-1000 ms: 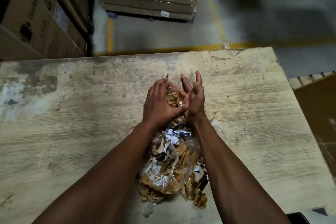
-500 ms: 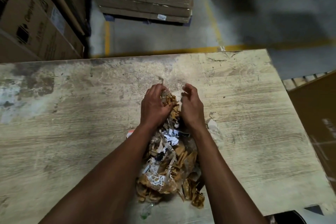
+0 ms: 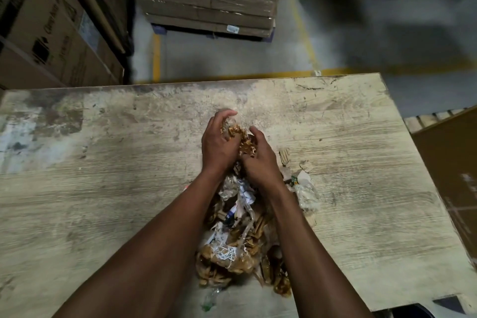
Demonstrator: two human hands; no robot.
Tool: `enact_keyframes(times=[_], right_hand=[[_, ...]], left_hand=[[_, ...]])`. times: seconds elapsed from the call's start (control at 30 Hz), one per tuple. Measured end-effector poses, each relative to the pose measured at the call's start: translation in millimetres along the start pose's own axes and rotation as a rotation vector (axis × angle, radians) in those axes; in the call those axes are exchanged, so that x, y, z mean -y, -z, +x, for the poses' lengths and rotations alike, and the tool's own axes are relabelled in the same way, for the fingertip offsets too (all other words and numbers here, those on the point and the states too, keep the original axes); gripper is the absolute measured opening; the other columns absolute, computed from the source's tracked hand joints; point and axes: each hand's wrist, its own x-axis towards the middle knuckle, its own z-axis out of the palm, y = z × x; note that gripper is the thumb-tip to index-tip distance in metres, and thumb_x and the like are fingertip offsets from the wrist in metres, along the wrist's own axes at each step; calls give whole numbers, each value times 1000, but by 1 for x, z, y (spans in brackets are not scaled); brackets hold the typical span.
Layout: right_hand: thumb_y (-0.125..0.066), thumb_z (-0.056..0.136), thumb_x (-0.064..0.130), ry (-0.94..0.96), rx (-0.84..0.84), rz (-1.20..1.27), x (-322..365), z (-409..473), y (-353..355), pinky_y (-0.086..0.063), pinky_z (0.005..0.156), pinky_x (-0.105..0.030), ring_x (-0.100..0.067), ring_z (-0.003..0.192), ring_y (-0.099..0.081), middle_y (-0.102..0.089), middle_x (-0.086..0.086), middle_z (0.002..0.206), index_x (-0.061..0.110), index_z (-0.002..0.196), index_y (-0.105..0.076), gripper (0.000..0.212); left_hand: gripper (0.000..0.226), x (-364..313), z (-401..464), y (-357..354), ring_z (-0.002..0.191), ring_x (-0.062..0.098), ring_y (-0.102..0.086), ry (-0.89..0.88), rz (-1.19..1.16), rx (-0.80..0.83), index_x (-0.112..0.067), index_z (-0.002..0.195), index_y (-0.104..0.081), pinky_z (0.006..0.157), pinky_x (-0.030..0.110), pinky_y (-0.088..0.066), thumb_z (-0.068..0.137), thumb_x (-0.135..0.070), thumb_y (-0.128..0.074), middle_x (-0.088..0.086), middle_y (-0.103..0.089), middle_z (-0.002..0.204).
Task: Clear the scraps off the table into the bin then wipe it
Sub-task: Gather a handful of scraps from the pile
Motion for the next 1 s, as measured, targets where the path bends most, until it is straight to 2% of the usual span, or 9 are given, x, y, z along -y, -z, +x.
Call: enact_keyframes(times=[0.07,0.13,0.23,0.4,0.6,0.7,0.8,0.93,1.0], right_hand=[[-50,98,-4,-34,-2,212,4,0,-2,-63,91,-32,-13,117,-68,-59,-5,153,32,164,-40,76],[-39,99,-6,-59,-20,401,8,0,-2,-58,62,-23,-8,82,-72,-70,-12,138,26,158,-49,68],[-41,109,27,-32,-44,567,9,-1,-7,-63,92,-42,-20,115,-75,-69,-9,143,30,152,-58,46],[-46,92,84,115,-140,312,7,3,-17,-53,115,-44,-5,138,-59,-58,22,152,42,155,-53,76],[-72,91,70,159,-243,248,9,10,-11,-63,92,-28,-5,106,-76,-77,2,126,31,147,-60,70],[-83,87,60,153,-260,323,8,15,-9,-65,94,-36,-10,106,-78,-80,3,117,30,126,-73,50],[-88,82,54,150,-205,389,9,19,-8,-65,94,-48,-19,101,-80,-83,-4,108,24,120,-76,50],[-86,92,28,193,-115,462,10,16,-2,-58,70,-41,-21,71,-67,-74,-9,80,5,95,-73,26],[-84,93,16,192,-134,478,9,14,-3,-51,64,-34,-17,63,-58,-66,-1,69,10,86,-69,18]], left_hand=[[55,-5,-3,-2,115,-9,-62,40,-49,-3,-31,122,-74,90,13,-52,84,8,-67,-10,-68,131],[44,-4,-4,-4,115,-4,-66,104,-109,-21,-34,110,-77,99,27,-57,88,3,-68,-13,-73,124],[31,-5,-6,-8,113,15,-73,170,-193,-31,-32,96,-76,98,48,-61,89,-4,-66,-9,-77,113],[17,-21,-17,-15,90,21,-76,229,-345,-17,-23,98,-77,74,37,-62,95,-14,-63,-1,-80,99],[55,-37,-15,-10,103,25,-75,291,-509,28,-5,101,-79,93,42,-59,101,-48,-44,9,-81,104],[50,-47,-20,-11,108,7,-74,307,-549,51,-15,103,-79,101,34,-57,115,-30,-32,-5,-83,106],[51,-48,-22,-9,142,6,-56,248,-553,108,-20,131,-72,123,31,-42,120,-21,-22,0,-67,146],[51,-45,-23,-9,133,-15,-54,239,-622,136,-13,160,-46,102,8,-45,120,-25,-17,-10,-54,152],[52,-44,-26,-9,149,-2,-45,245,-630,135,-7,164,-40,100,4,-43,120,-26,-17,-2,-48,163]])
